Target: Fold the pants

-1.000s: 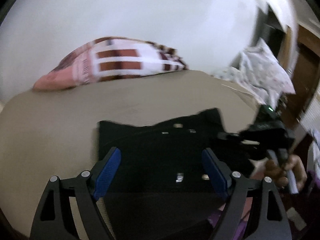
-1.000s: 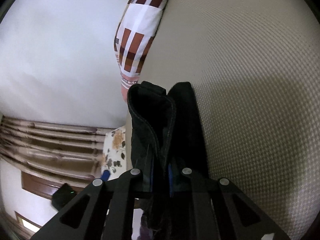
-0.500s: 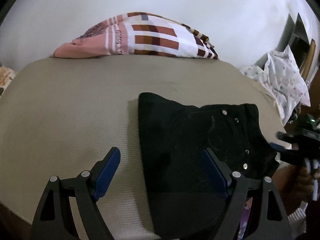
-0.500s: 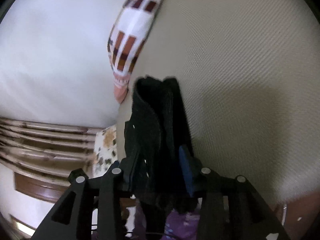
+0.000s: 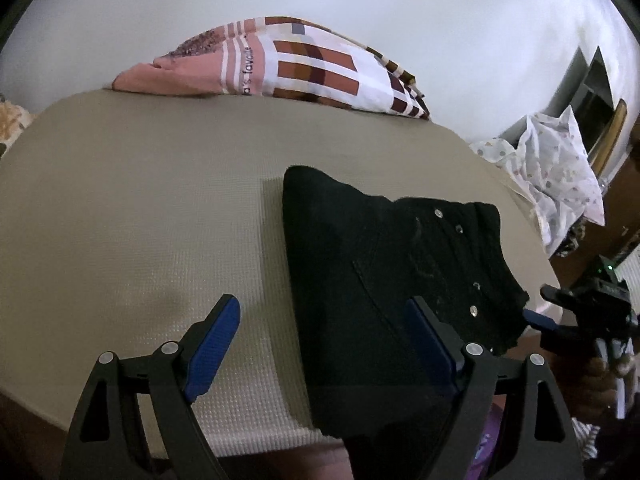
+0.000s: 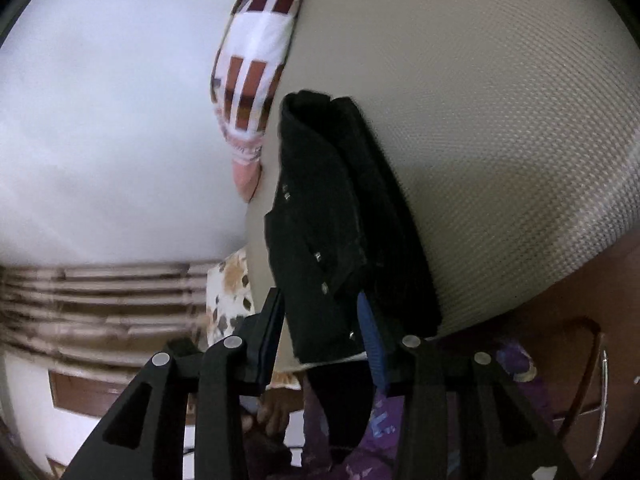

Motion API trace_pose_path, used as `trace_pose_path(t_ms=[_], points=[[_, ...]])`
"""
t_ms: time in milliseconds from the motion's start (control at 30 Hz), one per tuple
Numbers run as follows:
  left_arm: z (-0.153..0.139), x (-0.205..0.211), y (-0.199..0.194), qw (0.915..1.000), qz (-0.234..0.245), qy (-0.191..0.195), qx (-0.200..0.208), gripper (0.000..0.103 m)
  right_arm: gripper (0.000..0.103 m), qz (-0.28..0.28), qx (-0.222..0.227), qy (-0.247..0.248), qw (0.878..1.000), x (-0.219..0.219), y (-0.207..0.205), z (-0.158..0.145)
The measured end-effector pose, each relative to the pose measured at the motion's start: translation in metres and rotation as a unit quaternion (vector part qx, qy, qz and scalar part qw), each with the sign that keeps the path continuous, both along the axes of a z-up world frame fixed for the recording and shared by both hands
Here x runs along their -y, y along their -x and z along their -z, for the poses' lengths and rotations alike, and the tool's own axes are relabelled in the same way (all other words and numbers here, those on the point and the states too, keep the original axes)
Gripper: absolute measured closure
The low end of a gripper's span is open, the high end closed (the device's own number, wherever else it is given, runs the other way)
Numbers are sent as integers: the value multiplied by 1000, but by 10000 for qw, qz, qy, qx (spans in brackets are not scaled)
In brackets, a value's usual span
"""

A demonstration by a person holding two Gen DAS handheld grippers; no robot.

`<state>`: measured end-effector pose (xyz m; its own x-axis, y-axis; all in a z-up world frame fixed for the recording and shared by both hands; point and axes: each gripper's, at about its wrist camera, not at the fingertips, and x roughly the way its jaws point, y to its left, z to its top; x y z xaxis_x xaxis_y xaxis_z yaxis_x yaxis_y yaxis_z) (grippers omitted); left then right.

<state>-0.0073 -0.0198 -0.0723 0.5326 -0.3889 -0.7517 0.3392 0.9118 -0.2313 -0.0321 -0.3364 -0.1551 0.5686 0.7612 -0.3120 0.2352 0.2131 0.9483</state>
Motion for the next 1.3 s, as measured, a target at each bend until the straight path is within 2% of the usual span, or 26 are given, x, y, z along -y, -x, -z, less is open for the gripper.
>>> trace_pose_path(t_ms=[167,233,300,367,400,467,500,533,567,767,900,933,1100,1167,1200,1300], points=[[7,-1,2,9999,34,102,-127,19,63,132,-87,501,9986,-10,-10,-8],[9,-1,2,9997,50,154,-205,19,45,242,-21,589,9980,-16,-13,-13],[9,-1,3,9995,86,172,-245,19,39,267,99,787,9965,-24,-16,-17],[5,-2,5,9996,87,134,-219,19,38,208,98,959,9951,-27,-20,-19],[3,-3,6,9997,89,140,-197,19,41,246,28,871,9959,-23,-19,-15],[-1,-6,9,9997,85,192,-160,19,55,351,-266,634,9970,-14,-17,-2],[-3,-7,10,9996,89,219,-171,19,68,410,-408,538,9969,-11,-17,3],[-3,-7,11,9995,96,243,-183,19,69,541,-568,320,9964,-6,-14,13],[-4,-7,12,9993,119,276,-208,19,69,602,-574,178,9964,-5,-13,17],[-3,3,17,9990,292,211,-275,19,63,400,-231,992,9940,-15,-24,-10],[-1,5,19,9983,341,285,-373,19,60,322,17,1327,9906,-20,-25,-20],[0,6,19,9980,362,313,-402,19,55,270,37,1441,9892,-22,-26,-18],[5,4,18,9975,309,331,-543,19,49,163,-65,1162,9931,-22,-35,-6],[6,3,17,9975,258,325,-580,19,77,145,-130,1396,9900,-25,-40,-6],[5,3,17,9976,230,314,-578,19,84,117,-199,1611,9867,-27,-42,-6],[1,0,17,9981,171,312,-508,19,85,238,-67,1262,9917,-22,-34,-6]])
